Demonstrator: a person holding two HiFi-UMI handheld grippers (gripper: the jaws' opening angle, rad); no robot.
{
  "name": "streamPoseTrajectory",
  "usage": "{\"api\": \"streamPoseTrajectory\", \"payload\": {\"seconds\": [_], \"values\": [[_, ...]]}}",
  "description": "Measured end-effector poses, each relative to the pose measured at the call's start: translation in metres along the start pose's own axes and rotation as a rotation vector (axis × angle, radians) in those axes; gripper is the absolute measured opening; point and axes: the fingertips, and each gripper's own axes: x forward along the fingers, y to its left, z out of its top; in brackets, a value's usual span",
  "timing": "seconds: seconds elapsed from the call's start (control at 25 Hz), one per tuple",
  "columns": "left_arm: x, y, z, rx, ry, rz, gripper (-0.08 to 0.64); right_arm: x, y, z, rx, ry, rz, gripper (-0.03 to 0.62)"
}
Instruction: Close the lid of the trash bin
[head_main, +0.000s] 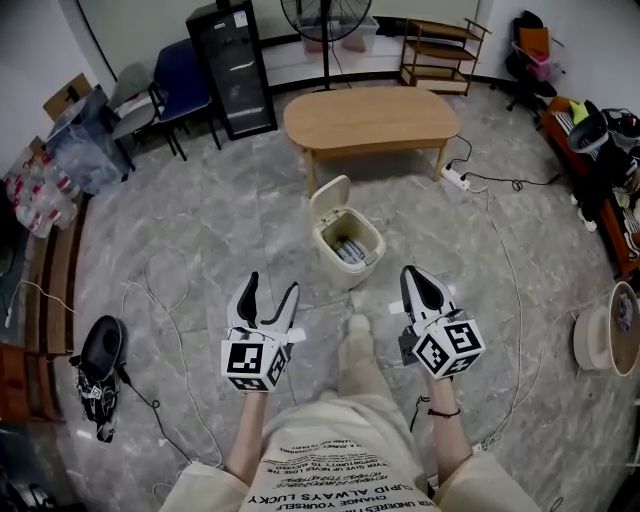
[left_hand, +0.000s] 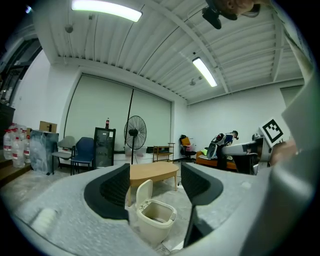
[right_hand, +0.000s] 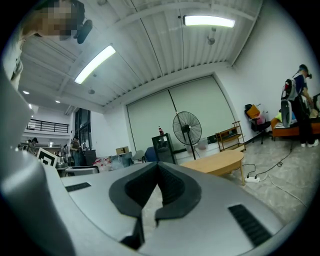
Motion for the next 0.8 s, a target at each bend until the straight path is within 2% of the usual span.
{"api": "streamPoseTrajectory", "payload": {"seconds": [0.28,0.8], "values": [[0.082,0.015,-0.006,-0.011,0.046,0.014,0.308,0.074,-0.049,0.001,0.005,0.045,0.015,0.005],[0.222,0.035,-0.02,-0.013,0.16,0.056,0.308,0.193,-0.123,-0.019,0.04,0.208,0.101,0.005]]}}
